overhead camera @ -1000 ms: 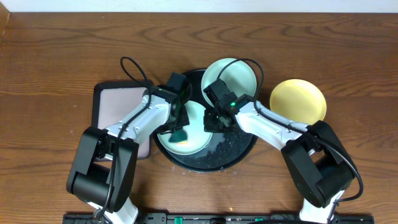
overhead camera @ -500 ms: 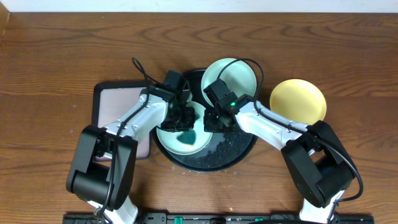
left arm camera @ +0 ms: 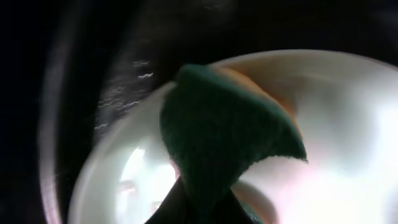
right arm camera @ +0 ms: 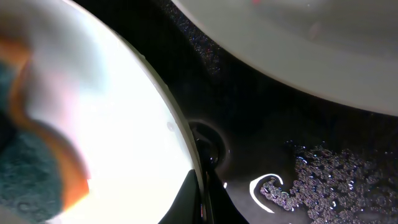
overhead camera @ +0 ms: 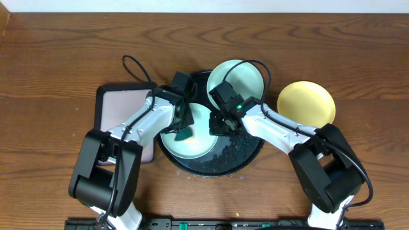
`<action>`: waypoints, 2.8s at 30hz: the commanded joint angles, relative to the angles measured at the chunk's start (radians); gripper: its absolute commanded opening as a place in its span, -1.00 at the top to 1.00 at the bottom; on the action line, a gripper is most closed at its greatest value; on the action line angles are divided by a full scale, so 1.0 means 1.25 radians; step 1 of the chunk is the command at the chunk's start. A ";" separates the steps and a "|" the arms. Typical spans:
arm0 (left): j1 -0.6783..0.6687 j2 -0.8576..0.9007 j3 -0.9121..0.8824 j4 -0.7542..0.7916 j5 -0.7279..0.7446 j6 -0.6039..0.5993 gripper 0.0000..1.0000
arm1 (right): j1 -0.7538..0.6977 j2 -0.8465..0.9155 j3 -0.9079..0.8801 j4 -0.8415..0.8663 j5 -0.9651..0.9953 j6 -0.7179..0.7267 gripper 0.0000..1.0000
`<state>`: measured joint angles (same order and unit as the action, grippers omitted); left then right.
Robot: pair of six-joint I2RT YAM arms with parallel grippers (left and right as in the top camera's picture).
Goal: Clean dirty plates on tray and stack at the side
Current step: 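Scrub the pale green plate with the sponge in the left gripper, then raise the sponge back over the white tray with the left gripper, then lift the pale green plate with the right gripper toward the yellow plate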
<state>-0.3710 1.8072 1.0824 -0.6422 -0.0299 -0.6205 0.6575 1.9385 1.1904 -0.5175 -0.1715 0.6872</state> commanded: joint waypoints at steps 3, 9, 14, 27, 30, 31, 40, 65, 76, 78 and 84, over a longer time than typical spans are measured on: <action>0.005 0.011 -0.014 -0.077 -0.128 -0.091 0.85 | -0.009 0.017 0.009 -0.005 0.026 -0.009 0.97; -0.002 0.011 -0.014 -0.056 0.141 0.128 0.85 | -0.009 0.017 0.009 -0.005 0.026 -0.009 0.97; -0.002 0.011 -0.014 -0.006 0.413 0.347 0.85 | -0.009 0.017 0.009 -0.005 0.026 -0.009 0.98; 0.074 0.006 0.033 0.032 0.091 0.094 0.85 | -0.009 0.017 0.009 -0.008 0.026 -0.009 0.98; 0.107 0.000 0.108 -0.071 0.078 0.094 0.86 | -0.009 0.017 0.009 -0.006 0.026 -0.009 0.97; 0.117 -0.002 0.135 -0.108 0.070 0.095 0.85 | -0.009 0.017 0.010 -0.006 0.026 -0.009 0.98; 0.185 -0.042 0.314 -0.359 0.069 0.189 0.85 | -0.009 0.003 0.044 -0.055 0.026 -0.054 0.97; 0.229 -0.123 0.316 -0.341 -0.049 0.209 0.85 | 0.107 -0.345 0.121 -0.297 0.699 -0.283 0.98; 0.229 -0.122 0.316 -0.342 -0.049 0.209 0.86 | 0.261 -0.347 0.121 -0.295 1.032 -0.339 0.98; 0.229 -0.122 0.315 -0.342 -0.049 0.209 0.85 | 0.285 -0.347 0.121 -0.294 1.087 -0.339 0.97; 0.229 -0.122 0.315 -0.342 -0.049 0.209 0.85 | 0.345 -0.347 0.121 -0.288 1.255 -0.339 0.98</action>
<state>-0.0875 1.6642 1.4551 -1.0672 -0.0673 -0.3687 1.0595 1.5181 1.3212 -0.8837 1.1957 0.2691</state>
